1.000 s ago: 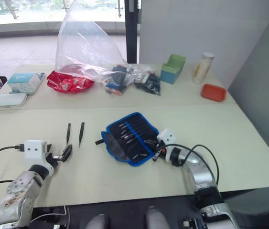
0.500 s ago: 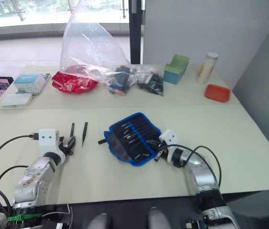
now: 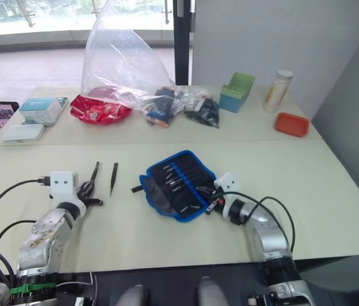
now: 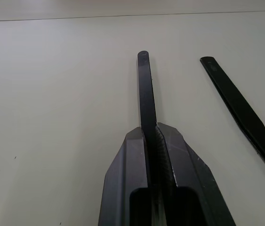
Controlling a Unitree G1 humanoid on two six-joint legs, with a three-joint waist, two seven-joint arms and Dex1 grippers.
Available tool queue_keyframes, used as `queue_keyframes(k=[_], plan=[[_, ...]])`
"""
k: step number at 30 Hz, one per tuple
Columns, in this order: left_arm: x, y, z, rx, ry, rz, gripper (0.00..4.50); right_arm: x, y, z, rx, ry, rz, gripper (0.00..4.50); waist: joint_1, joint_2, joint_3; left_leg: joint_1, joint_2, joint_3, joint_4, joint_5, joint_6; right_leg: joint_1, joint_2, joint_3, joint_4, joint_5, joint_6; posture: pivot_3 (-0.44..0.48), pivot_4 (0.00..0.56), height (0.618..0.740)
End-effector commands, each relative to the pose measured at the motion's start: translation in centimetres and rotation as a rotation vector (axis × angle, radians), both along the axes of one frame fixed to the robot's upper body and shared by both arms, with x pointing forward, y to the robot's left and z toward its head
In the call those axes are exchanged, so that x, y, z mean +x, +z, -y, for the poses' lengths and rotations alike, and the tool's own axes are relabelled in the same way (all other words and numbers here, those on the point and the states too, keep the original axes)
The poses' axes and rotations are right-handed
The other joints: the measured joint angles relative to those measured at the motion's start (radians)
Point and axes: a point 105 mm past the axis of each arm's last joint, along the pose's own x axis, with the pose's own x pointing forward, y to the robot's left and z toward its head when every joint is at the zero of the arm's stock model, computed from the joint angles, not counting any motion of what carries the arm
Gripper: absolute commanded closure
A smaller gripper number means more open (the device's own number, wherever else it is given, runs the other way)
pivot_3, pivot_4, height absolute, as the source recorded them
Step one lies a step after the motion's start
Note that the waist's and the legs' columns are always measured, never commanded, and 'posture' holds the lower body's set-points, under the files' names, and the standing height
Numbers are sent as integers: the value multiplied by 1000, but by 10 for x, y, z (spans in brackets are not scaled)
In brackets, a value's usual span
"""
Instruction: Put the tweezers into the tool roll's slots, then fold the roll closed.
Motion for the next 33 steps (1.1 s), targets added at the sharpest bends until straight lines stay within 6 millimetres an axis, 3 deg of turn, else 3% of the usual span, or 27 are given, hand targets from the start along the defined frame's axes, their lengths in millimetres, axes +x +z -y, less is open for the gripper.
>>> queue_keyframes(k=[1, 8, 14, 24, 33], plan=[[-4, 35, 17, 28, -206, 95, 4429, -11, -28, 4, -22, -14, -125, 4500, -1, -3, 2, -1, 0, 0, 0, 0, 0, -1, 0, 0, 0, 0, 0, 0, 150, 740], [-29, 75, 73, 69, -664, 148, 4429, -12, -27, 12, -68, -25, -102, 4500, 0, -3, 3, -14, 0, -1, -1, 0, 0, -13, -1, 0, 1, 1, 0, 0, 150, 740], [-53, 72, 112, 143, -966, -4, 4429, -13, -20, 11, -63, -25, -79, 4500, 0, 0, 6, -15, 0, -1, -1, 0, 0, -14, 0, 0, 1, 1, 0, 0, 150, 740], [-39, 54, 147, 222, -1020, -204, 4429, -22, -24, 9, -50, -59, -105, 4500, 1, 0, 7, -16, -1, -1, -1, -1, 0, -15, -1, 0, 1, 1, 0, 0, 150, 740], [-25, 44, 166, 298, -1020, -226, 4429, -25, -25, 12, -55, -95, -100, 4500, 2, 0, 7, -16, -1, -1, 0, -1, 1, -15, -1, 0, 1, 1, 0, 0, 150, 740]])
